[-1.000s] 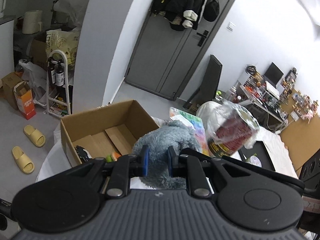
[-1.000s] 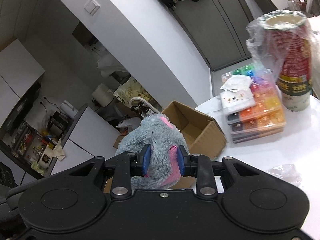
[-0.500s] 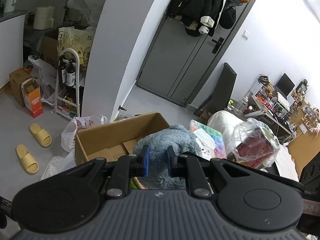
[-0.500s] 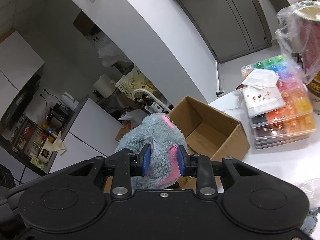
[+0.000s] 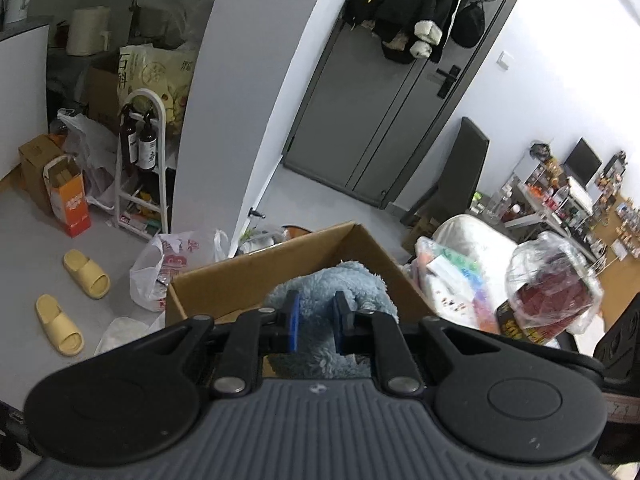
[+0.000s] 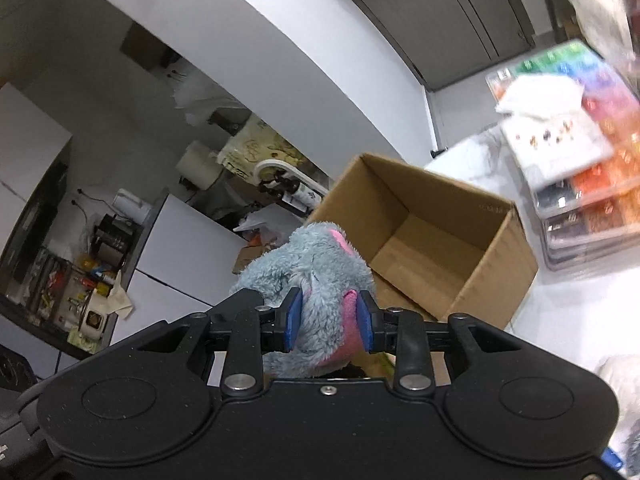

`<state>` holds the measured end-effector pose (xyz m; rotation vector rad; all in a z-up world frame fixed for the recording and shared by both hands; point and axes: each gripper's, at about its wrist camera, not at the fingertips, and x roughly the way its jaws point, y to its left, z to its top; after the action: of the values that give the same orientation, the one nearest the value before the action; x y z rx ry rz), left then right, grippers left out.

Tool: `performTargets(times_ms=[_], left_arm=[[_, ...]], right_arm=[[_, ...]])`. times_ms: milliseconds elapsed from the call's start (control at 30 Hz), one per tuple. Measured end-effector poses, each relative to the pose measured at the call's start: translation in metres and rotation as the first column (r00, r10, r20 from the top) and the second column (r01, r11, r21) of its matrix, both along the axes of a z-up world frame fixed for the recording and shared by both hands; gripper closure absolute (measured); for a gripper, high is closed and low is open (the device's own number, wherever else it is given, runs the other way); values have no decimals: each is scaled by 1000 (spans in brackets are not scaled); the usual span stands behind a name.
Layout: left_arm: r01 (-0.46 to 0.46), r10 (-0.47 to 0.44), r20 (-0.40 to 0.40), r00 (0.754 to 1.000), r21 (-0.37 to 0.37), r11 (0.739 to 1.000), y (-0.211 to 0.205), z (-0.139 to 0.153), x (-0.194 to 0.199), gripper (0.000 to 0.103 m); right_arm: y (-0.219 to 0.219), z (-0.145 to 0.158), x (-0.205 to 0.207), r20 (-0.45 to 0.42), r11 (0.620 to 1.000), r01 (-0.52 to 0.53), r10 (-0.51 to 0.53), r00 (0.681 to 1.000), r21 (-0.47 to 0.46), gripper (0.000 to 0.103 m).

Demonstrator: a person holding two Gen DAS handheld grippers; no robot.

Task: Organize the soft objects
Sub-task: 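Lower the grey plush into the cardboard box and open both grippers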

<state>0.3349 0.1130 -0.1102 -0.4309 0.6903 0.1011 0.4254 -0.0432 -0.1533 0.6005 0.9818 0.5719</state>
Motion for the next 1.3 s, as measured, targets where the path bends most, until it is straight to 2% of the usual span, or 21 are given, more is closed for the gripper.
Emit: performTargets(times_ms=[200, 267, 433, 500, 600, 700, 767, 933, 1167, 1233, 1300], left_arm=[[14, -13, -20, 1000, 36, 999, 7, -11, 9, 88], [-10, 11, -29, 1000, 33, 999, 11, -15, 10, 88], [-52, 54, -35, 998, 66, 996, 14, -19, 10, 85], [-53, 56, -39, 998, 75, 996, 14, -19, 11, 84], [-52, 56, -51, 997, 72, 996, 12, -15, 9, 81], [-49, 53, -40, 998, 97, 994, 7, -5, 4, 66], [-55, 58, -28, 998, 111, 992, 2, 2, -2, 51], [-67, 71, -26, 997, 132, 989, -7, 17, -14, 30], [-87, 92, -31, 995, 129, 988, -16, 38, -35, 20], [-101, 106, -25, 994, 150, 984, -20, 45, -42, 16], [-113, 118, -22, 993, 175, 978, -25, 52, -46, 13]], right_arm=[[-8, -19, -1, -38, 995, 39, -35, 999, 87, 71], [-11, -20, -1, -49, 994, 49, -45, 998, 102, 71], [-22, -15, -9, -30, 993, 54, -51, 998, 106, 63], [-27, -12, -13, -14, 993, 59, -58, 998, 100, 51], [-33, -6, -17, 22, 995, 51, -53, 998, 86, 47], [-33, 1, -20, 43, 996, 44, -48, 998, 72, 45], [-34, 5, -21, 53, 997, 43, -47, 997, 63, 43], [-42, 16, -26, 91, 998, 59, -61, 994, 31, 35], [-59, 35, -42, 159, 997, 70, -64, 985, -31, 26], [-65, 42, -50, 181, 997, 77, -71, 981, -28, 20], [-73, 48, -58, 213, 996, 80, -72, 974, -29, 8]])
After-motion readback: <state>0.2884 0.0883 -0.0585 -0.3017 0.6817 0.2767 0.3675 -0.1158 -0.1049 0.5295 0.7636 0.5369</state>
